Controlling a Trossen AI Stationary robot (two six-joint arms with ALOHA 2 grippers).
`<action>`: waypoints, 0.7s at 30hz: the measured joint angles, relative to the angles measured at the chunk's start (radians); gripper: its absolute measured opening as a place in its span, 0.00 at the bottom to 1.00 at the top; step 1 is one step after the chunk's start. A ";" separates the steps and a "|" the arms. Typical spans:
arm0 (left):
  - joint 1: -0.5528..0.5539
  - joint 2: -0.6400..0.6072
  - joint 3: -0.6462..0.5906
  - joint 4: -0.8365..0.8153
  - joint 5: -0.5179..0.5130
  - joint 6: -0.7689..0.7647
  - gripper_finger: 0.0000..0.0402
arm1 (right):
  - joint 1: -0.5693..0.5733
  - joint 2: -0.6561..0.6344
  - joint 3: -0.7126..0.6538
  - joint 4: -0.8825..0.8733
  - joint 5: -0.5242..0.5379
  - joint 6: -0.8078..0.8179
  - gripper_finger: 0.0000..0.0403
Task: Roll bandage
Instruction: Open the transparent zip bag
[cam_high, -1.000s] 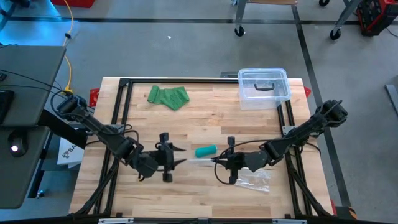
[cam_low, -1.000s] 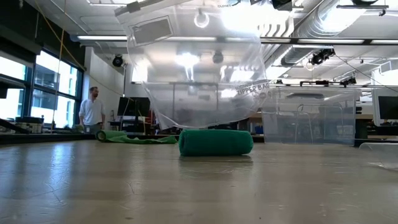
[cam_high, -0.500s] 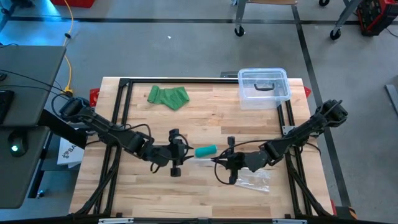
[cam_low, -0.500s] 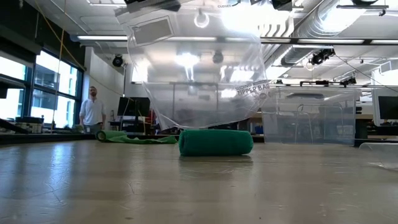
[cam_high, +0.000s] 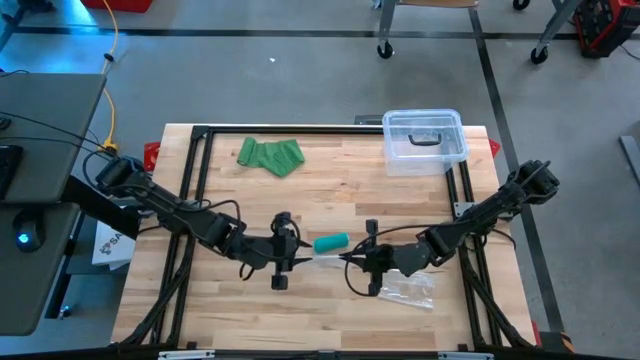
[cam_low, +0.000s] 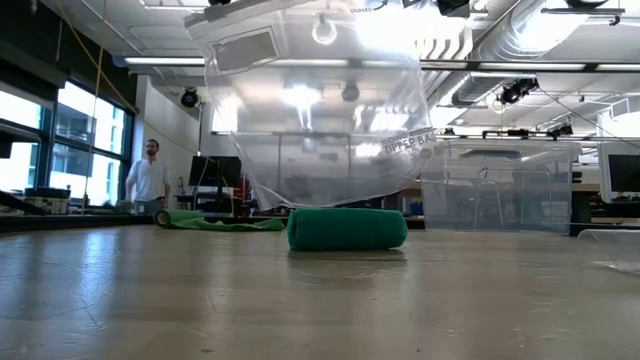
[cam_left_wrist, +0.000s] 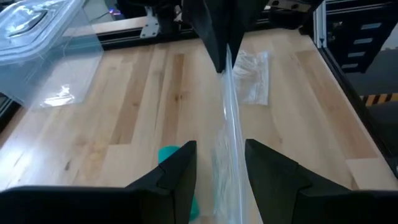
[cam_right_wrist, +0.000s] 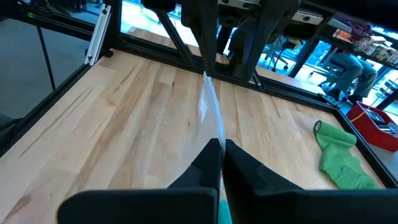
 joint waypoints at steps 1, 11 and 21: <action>0.000 0.004 0.000 0.001 0.000 -0.002 0.32 | 0.000 0.000 0.000 0.000 0.000 0.000 0.00; 0.007 0.040 0.000 -0.016 -0.004 -0.014 0.32 | 0.000 0.000 0.000 0.000 0.000 0.009 0.00; -0.010 -0.001 0.000 0.041 0.047 0.015 0.32 | 0.000 0.000 0.000 -0.008 0.000 0.008 0.00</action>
